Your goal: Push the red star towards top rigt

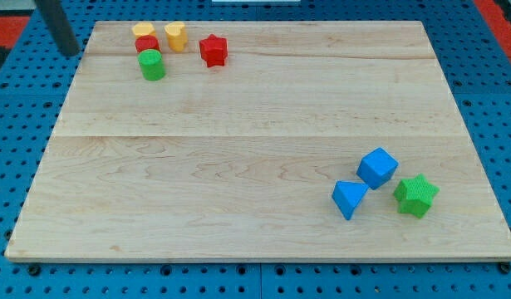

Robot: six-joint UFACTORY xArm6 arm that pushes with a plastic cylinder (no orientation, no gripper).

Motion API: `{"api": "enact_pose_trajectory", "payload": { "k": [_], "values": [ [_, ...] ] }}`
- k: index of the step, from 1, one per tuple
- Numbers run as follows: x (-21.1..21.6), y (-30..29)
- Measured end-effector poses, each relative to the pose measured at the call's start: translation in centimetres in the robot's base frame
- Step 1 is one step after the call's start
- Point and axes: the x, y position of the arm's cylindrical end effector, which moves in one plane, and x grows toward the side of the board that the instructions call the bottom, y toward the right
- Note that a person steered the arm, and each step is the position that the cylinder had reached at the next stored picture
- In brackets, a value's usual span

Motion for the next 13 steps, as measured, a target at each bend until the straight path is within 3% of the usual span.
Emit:
{"api": "enact_pose_trajectory", "payload": {
  "k": [1,4,6,8,10,11,13],
  "values": [
    [0.3,9.0],
    [0.8,18.9],
    [-1.2,28.2],
    [5.6,27.3],
    [7.4,25.7],
    [6.9,21.9],
    [3.3,22.3]
  ]
}}
